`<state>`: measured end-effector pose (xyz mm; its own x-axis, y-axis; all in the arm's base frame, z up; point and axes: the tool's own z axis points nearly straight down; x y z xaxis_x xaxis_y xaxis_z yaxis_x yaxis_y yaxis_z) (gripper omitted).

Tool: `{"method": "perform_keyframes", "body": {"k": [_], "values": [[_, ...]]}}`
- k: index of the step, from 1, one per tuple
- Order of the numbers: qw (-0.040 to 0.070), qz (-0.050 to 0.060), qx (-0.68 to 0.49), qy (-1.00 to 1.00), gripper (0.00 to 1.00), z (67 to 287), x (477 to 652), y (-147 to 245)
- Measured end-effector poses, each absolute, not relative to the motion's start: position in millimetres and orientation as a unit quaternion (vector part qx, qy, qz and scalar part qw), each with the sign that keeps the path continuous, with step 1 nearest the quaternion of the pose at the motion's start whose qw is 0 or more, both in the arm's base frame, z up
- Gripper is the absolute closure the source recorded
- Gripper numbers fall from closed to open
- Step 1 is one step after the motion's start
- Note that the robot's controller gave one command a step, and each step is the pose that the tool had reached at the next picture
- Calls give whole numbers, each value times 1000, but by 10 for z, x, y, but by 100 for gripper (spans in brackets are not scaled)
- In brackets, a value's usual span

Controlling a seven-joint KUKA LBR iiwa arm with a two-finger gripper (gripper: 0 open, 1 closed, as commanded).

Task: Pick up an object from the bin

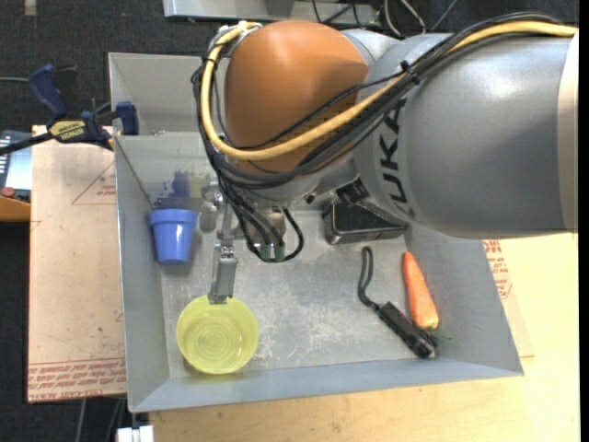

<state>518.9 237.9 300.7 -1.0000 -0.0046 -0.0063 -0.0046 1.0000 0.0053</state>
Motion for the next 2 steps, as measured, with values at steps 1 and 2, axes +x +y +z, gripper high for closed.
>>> {"method": "perform_keyframes", "body": {"k": [1, 2], "values": [[1, 0, 34, 999, 0, 3617, 5351, 2051], [3, 2, 20, 1000, 0, 3483, 5468, 2103]]}}
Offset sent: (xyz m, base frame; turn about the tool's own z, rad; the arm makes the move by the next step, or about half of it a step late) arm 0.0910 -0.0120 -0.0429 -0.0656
